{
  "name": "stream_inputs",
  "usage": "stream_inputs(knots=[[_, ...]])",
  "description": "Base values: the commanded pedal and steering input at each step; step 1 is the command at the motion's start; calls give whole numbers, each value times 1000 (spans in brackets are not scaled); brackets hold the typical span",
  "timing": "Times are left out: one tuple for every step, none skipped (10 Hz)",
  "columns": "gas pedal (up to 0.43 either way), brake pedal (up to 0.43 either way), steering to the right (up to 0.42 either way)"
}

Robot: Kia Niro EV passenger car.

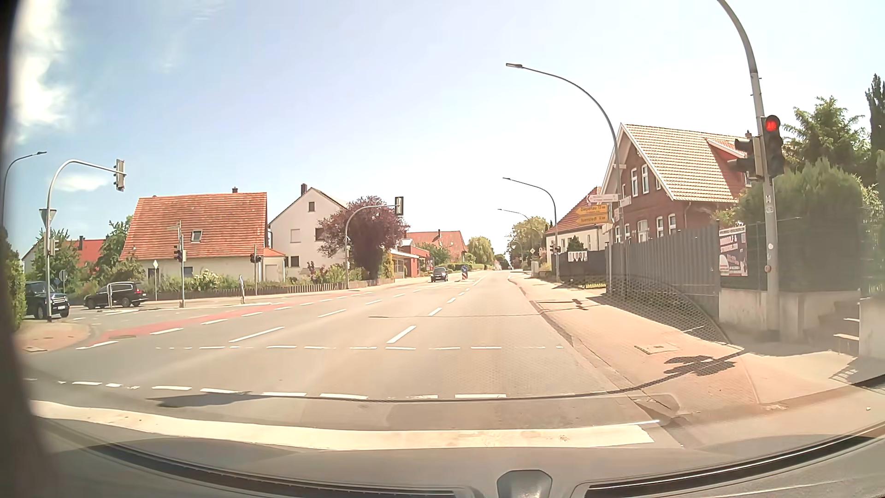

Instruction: Follow the waypoints while adhering to traffic rules and regulations

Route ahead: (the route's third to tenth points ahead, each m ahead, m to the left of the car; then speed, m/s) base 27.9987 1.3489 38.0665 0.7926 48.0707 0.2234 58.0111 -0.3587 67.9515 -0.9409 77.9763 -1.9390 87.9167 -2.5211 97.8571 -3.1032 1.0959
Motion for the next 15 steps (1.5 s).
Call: stream_inputs(knots=[[0, 244, -4], [0, 244, -4], [0, 244, -4], [0, 244, -4], [0, 244, -4], [0, 244, -4], [0, 244, -5], [0, 244, -4], [0, 244, -4], [0, 244, -5], [0, 244, -4], [0, 238, -4], [0, 232, -4], [0, 232, -4], [0, 232, -4]])
